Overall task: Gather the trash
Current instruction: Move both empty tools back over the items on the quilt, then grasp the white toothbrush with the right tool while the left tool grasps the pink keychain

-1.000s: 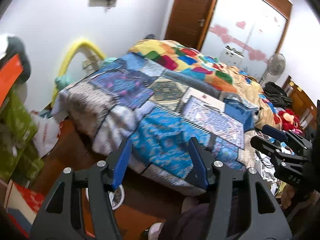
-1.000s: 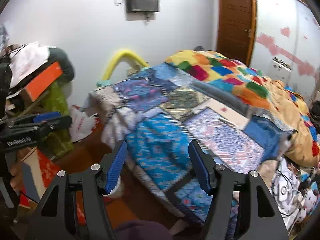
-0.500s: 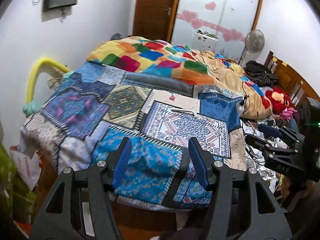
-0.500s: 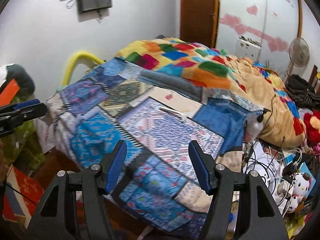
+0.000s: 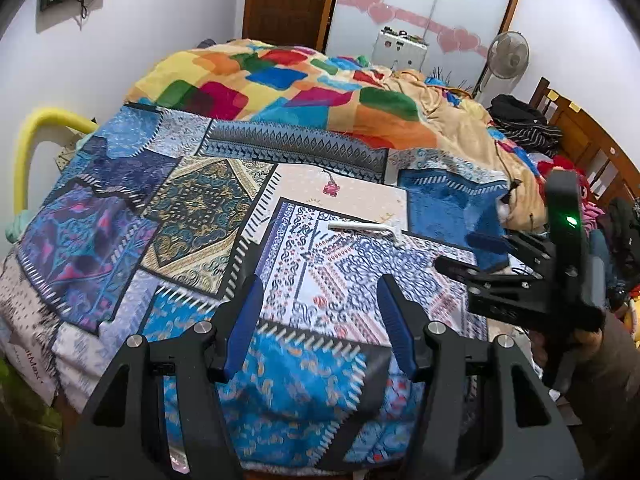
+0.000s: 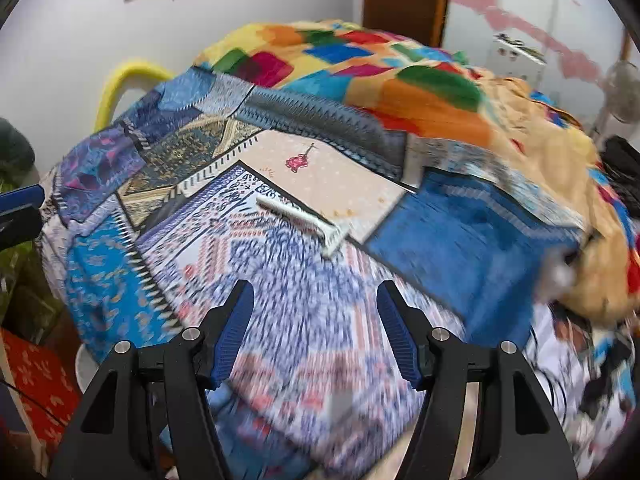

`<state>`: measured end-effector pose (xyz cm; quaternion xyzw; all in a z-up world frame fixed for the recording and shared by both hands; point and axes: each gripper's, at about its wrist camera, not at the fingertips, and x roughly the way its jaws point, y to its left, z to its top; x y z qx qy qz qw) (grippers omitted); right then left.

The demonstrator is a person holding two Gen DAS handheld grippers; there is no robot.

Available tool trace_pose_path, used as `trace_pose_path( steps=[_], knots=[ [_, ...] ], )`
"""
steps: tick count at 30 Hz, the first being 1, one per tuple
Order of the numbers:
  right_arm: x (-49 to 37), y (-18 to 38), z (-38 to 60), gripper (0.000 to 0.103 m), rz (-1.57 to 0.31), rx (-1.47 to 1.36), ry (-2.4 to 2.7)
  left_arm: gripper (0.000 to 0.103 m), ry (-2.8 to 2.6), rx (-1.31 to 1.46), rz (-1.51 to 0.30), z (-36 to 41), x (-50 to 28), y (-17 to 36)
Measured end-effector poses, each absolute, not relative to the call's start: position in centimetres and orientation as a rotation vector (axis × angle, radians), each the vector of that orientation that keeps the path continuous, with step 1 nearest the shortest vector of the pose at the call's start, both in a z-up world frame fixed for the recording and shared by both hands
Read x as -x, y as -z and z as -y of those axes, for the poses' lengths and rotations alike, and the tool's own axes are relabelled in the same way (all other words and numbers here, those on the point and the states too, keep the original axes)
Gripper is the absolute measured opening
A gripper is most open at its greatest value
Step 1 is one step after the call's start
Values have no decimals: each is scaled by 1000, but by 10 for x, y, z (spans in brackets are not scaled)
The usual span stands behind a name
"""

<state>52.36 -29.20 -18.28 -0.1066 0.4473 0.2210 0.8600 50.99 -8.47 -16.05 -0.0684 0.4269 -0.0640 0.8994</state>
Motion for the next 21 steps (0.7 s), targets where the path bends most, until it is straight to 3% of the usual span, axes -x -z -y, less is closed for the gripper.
trace_pose_path(
  steps=[10, 13, 16, 18, 21],
  knots=[
    [-594, 231, 256, 57, -1003, 289, -539, 58, 152, 146, -938, 81, -582, 200],
    [-603, 238, 251, 49, -1016, 308, -585, 58, 169, 136, -957, 82, -603, 209],
    [-606, 242, 246, 32, -1006, 345, -612, 58, 182, 122, -969, 85, -625, 217],
    [-604, 241, 246, 13, -992, 363, -636, 58, 196, 126, -980, 88, -640, 222],
    [-595, 240, 255, 9, -983, 346, -644, 58, 216, 143, -994, 93, -662, 230]
  ],
)
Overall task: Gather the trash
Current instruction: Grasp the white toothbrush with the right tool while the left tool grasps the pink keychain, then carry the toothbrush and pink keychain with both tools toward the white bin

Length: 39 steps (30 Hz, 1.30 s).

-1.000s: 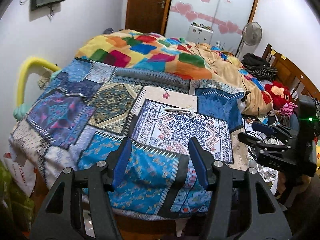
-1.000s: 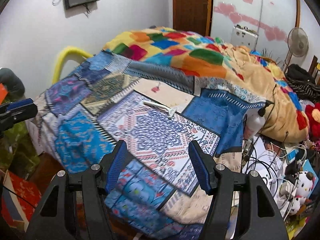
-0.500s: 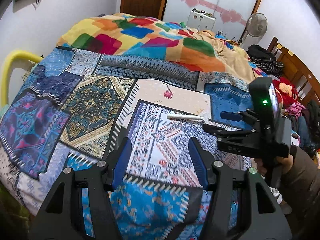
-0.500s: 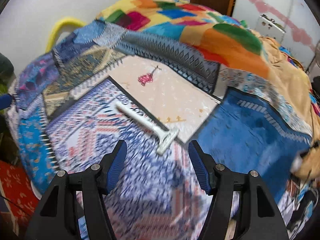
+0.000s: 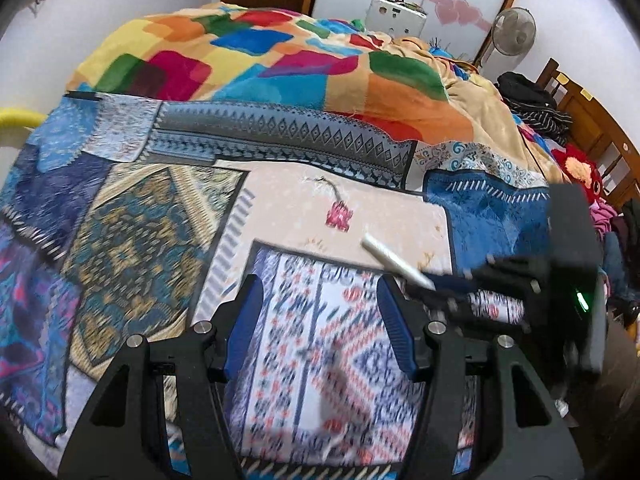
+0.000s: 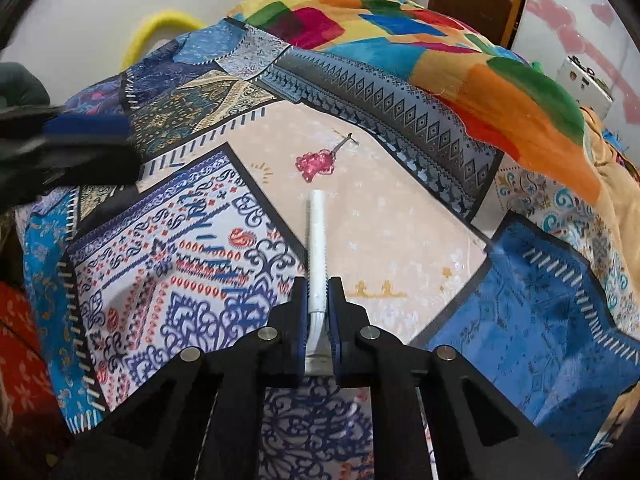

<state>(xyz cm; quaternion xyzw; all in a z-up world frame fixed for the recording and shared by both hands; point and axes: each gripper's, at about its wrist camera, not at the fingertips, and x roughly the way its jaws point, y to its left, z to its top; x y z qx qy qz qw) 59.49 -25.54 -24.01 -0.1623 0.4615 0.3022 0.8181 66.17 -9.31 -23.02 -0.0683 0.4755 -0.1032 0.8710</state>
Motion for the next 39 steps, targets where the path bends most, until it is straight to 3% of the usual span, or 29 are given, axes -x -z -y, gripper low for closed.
trace_pose_path(
  steps=[8, 18, 28, 39],
  knots=[
    [-583, 238, 304, 9, -961, 172, -509, 57, 256, 101, -995, 126, -709, 260],
    [-583, 225, 337, 9, -876, 16, -379, 19, 242, -8, -967, 146, -734, 284],
    [-588, 218, 340, 9, -898, -45, -337, 19, 252, -1, -946, 155, -700, 267],
    [-537, 142, 332, 9, -831, -34, -364, 19, 260, 50, -826, 146, -604, 159]
  ],
)
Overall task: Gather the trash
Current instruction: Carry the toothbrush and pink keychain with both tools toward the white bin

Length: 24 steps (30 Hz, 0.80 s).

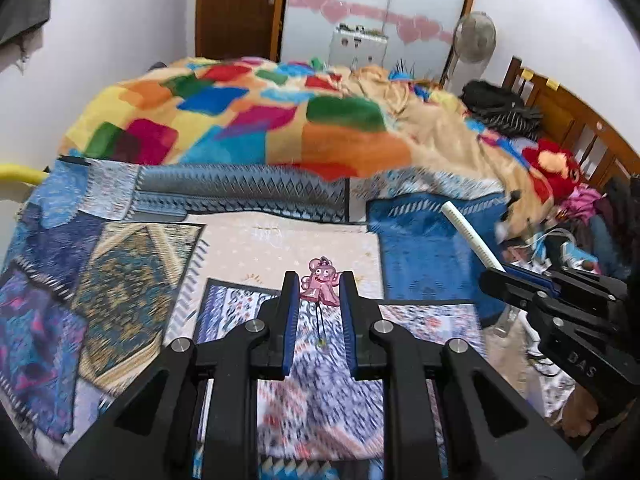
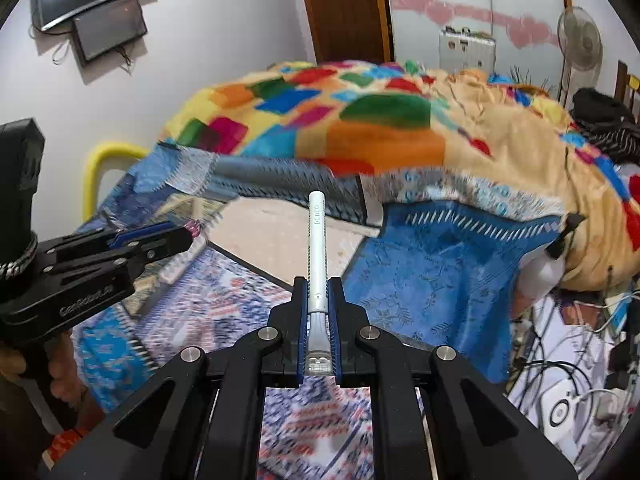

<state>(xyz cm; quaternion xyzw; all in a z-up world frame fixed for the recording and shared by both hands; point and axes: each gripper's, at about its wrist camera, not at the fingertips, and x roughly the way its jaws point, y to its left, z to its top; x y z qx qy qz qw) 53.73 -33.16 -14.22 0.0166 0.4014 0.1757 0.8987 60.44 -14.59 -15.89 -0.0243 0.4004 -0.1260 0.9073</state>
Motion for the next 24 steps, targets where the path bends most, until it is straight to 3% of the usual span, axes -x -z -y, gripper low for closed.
trace_pose_path(
  steps=[12, 24],
  knots=[
    [-448, 58, 307, 9, -746, -4, -444, 19, 203, 66, -694, 119, -479, 58],
    [-355, 15, 258, 9, -683, 45, -555, 19, 107, 99, -623, 65, -361, 14]
  ],
)
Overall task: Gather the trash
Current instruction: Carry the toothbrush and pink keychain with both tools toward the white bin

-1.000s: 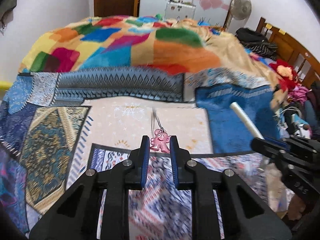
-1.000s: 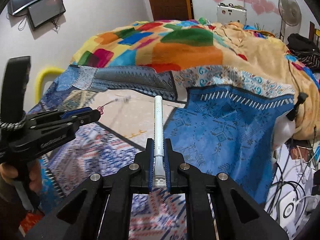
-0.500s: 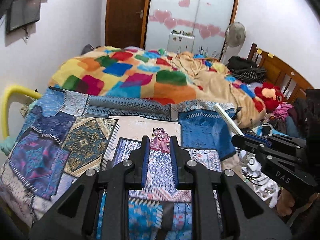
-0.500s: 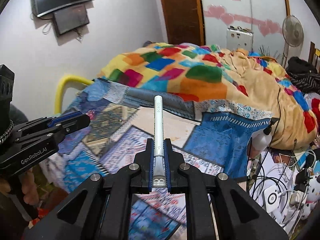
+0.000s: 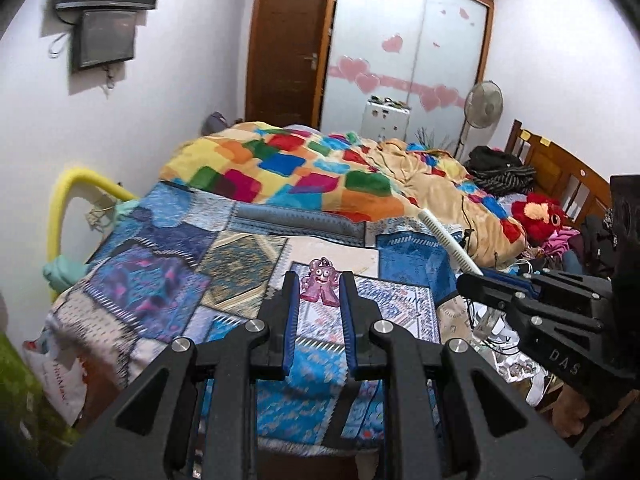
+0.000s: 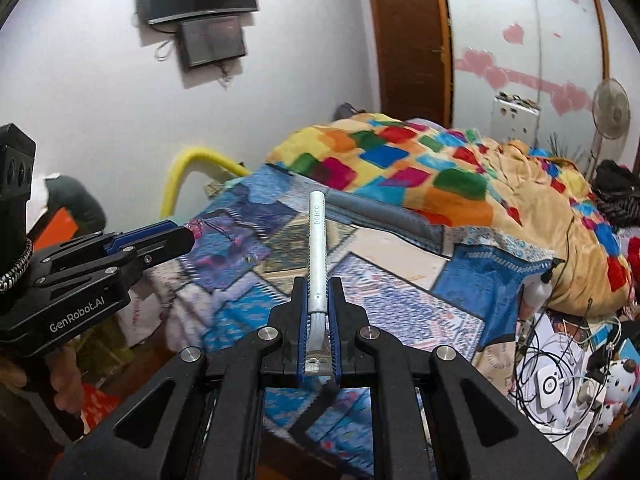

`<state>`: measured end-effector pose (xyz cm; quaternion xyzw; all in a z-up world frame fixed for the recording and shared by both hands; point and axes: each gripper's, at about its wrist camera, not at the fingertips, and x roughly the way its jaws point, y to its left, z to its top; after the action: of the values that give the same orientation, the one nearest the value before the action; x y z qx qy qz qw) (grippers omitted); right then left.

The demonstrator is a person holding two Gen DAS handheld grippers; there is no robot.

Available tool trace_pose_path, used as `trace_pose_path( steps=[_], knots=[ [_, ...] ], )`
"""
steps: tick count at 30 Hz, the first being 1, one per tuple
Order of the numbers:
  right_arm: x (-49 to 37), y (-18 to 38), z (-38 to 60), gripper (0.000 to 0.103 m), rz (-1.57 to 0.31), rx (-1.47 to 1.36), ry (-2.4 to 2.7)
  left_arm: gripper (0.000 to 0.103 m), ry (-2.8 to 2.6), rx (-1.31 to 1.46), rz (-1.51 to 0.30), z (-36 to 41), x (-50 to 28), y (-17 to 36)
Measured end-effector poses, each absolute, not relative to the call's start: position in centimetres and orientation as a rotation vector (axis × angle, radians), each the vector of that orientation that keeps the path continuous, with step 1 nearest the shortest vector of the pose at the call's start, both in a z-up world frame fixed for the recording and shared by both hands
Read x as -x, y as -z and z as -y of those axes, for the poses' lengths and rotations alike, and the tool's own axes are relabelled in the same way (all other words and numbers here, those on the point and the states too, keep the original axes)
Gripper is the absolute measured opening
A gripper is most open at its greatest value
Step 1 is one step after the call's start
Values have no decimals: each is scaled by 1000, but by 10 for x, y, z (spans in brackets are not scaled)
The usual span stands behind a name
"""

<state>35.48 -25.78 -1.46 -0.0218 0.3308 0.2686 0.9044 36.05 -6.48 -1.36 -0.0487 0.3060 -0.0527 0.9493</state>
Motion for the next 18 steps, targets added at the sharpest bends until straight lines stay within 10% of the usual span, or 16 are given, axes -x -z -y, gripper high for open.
trace_pose_path(
  steps=[18],
  knots=[
    [-259, 13, 155, 9, -664, 153, -762, 19, -122, 197, -618, -57, -213, 30]
  ],
)
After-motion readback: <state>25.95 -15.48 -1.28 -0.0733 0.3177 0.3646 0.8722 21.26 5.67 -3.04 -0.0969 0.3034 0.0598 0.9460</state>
